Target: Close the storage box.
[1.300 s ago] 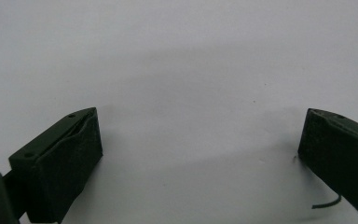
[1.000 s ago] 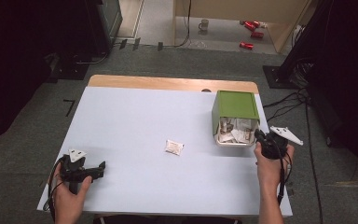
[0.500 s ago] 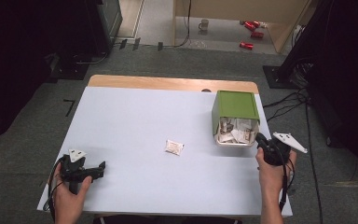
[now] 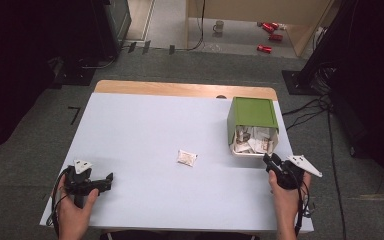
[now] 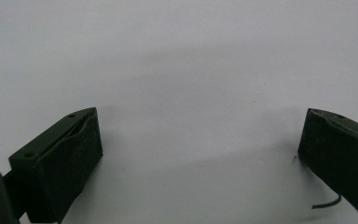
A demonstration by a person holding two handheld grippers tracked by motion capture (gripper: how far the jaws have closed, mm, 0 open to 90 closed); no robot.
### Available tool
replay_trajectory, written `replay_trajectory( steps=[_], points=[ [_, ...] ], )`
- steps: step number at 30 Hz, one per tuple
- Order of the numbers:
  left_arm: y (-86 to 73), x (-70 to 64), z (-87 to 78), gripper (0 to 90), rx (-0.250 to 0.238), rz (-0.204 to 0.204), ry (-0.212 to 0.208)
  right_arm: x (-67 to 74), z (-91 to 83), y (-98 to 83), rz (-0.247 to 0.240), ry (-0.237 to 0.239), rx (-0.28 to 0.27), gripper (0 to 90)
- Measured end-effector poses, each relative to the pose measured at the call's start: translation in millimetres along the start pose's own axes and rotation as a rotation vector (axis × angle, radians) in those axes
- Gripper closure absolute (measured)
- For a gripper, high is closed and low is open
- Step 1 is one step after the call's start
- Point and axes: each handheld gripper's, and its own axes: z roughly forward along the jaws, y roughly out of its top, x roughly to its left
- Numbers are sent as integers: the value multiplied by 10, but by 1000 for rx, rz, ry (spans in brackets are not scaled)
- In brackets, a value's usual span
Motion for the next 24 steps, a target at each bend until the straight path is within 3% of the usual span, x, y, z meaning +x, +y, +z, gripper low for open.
replay_trajectory(
  steps=[6,12,24],
  points=[
    [0,0,0,0,0,0,0,15,40,-59,-9,-16,18,568],
    [0,0,0,0,0,0,0,47,38,-69,-38,-32,22,592],
    [0,0,0,0,0,0,0,69,66,-71,-36,-49,13,594]
  ],
)
